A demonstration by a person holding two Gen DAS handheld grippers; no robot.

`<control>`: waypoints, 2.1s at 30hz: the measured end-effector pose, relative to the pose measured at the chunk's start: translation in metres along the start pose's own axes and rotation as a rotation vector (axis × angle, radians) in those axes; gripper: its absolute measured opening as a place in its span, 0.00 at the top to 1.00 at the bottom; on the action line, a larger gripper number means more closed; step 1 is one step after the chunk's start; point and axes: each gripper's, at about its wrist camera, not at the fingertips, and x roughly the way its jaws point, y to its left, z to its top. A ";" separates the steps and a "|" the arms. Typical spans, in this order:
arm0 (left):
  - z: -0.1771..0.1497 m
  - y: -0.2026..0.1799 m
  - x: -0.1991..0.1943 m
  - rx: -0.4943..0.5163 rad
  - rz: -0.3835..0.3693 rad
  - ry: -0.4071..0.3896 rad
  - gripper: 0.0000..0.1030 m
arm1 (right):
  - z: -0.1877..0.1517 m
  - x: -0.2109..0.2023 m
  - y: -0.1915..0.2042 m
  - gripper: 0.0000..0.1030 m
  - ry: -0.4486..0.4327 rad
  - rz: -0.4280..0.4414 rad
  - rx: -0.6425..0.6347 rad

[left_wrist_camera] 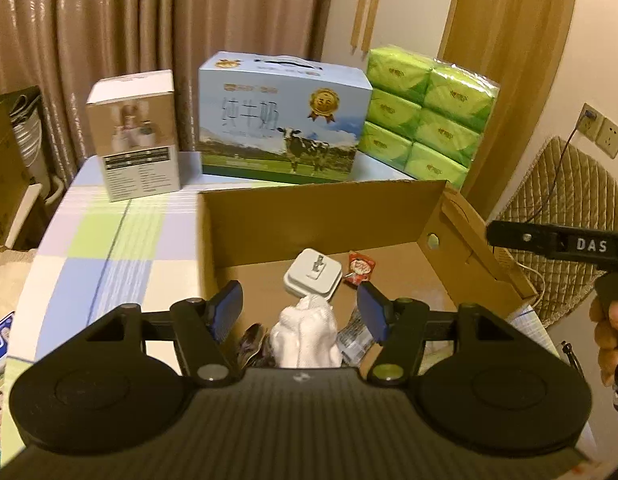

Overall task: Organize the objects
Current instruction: 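Withdraw both tools from the box back over the table items, then grasp the green-and-white product box with the left tool while the right tool grasps the black lighter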

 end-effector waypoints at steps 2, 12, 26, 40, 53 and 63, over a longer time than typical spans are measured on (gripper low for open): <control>-0.005 0.004 -0.011 -0.011 0.008 -0.005 0.40 | -0.006 -0.012 0.001 0.06 -0.001 0.012 0.016; -0.051 0.012 -0.074 -0.065 0.047 -0.017 0.19 | -0.060 -0.083 0.013 0.02 0.008 0.042 0.086; -0.137 0.018 -0.148 -0.102 0.100 0.007 0.04 | -0.168 -0.148 0.039 0.02 0.081 0.047 0.118; -0.172 0.017 -0.163 -0.137 0.125 0.046 0.04 | -0.197 -0.161 0.046 0.02 0.111 0.046 0.069; -0.176 0.011 -0.150 -0.131 0.129 0.073 0.04 | -0.200 -0.147 0.045 0.02 0.143 0.040 0.046; -0.174 0.011 -0.117 -0.140 0.124 0.107 0.04 | -0.206 -0.098 0.047 0.18 0.209 0.030 -0.084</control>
